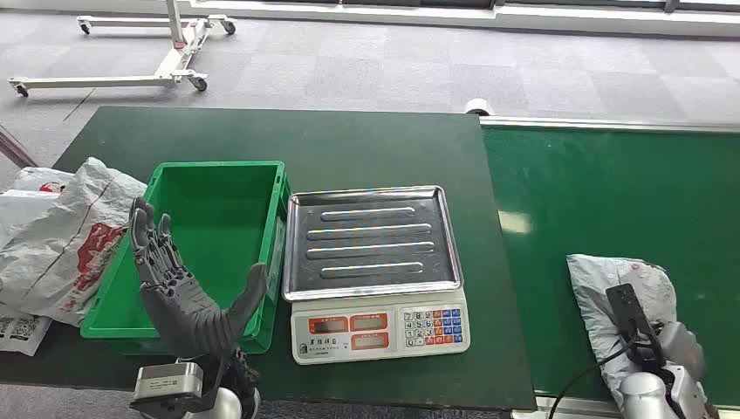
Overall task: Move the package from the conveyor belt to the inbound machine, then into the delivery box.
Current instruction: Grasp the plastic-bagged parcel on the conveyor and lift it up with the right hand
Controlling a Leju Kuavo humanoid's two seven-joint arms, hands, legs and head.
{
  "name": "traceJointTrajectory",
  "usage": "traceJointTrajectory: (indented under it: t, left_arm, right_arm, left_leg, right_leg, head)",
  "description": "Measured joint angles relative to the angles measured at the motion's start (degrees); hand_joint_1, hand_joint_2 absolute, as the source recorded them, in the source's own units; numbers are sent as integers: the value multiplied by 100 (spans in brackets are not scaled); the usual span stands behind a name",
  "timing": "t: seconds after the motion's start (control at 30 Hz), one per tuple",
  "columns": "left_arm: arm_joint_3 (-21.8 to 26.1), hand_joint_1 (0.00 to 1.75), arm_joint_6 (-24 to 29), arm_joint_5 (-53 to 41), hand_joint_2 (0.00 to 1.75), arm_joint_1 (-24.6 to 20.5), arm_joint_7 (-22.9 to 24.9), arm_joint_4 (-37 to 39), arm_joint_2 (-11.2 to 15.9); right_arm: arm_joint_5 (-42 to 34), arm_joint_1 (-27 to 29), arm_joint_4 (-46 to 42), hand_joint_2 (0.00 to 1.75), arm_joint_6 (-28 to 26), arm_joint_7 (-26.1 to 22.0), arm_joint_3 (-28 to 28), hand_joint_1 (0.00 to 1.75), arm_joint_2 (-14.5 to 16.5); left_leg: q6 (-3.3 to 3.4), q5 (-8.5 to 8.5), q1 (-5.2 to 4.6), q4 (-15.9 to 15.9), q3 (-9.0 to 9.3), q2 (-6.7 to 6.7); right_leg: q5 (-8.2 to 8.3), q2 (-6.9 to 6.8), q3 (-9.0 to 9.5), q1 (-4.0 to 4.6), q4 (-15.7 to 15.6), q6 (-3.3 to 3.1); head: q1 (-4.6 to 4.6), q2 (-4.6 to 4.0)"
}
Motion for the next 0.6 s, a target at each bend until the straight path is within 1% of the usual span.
traceJointTrajectory:
  t: [0.07,0.13,0.2,0.3,0.4,0.5,0.6]
  left_arm:
    - [0,0,2,7,175,5,0,1,0]
    - [0,0,3,15,175,10,0,5,0]
    - [0,0,2,31,175,6,1,19,0]
    - [0,0,9,72,175,-15,1,58,0]
    - [0,0,44,107,175,-26,0,101,0]
    - [-1,0,108,126,175,-28,0,137,0]
    - [-2,0,153,140,175,-29,0,159,0]
  right_arm:
    - [-38,28,-219,175,-426,-76,0,175,78]
    - [-90,101,-734,175,-1118,-231,0,175,242]
    - [-71,176,-1325,175,-1442,-404,0,175,432]
    - [112,202,-2102,175,-1507,-637,2,175,727]
    - [380,161,-2691,175,-1511,-785,30,175,964]
    - [528,128,-3133,175,-1510,-966,133,175,1164]
    - [404,95,-3375,175,-1428,-1330,403,175,1334]
  left_leg:
    - [-1,0,0,0,0,0]
    - [-1,1,0,0,0,1]
    - [-2,0,1,-1,0,2]
    - [-2,0,1,-1,0,6]
    - [-3,2,2,-1,-1,5]
    - [-4,4,2,-1,-1,4]
    - [-4,5,2,-2,0,5]
  right_leg:
    - [0,1,-1,0,0,0]
    - [-1,2,-2,1,0,0]
    - [-1,3,-3,1,0,0]
    - [-1,7,-5,1,1,-1]
    - [-1,5,-3,2,1,-1]
    - [0,4,-1,2,1,-1]
    - [1,8,0,2,2,-1]
  head:
    - [-1,0]
    - [-1,0]
    - [-2,0]
    - [-2,0]
    - [-1,0]
    - [-1,0]
    - [-2,0]
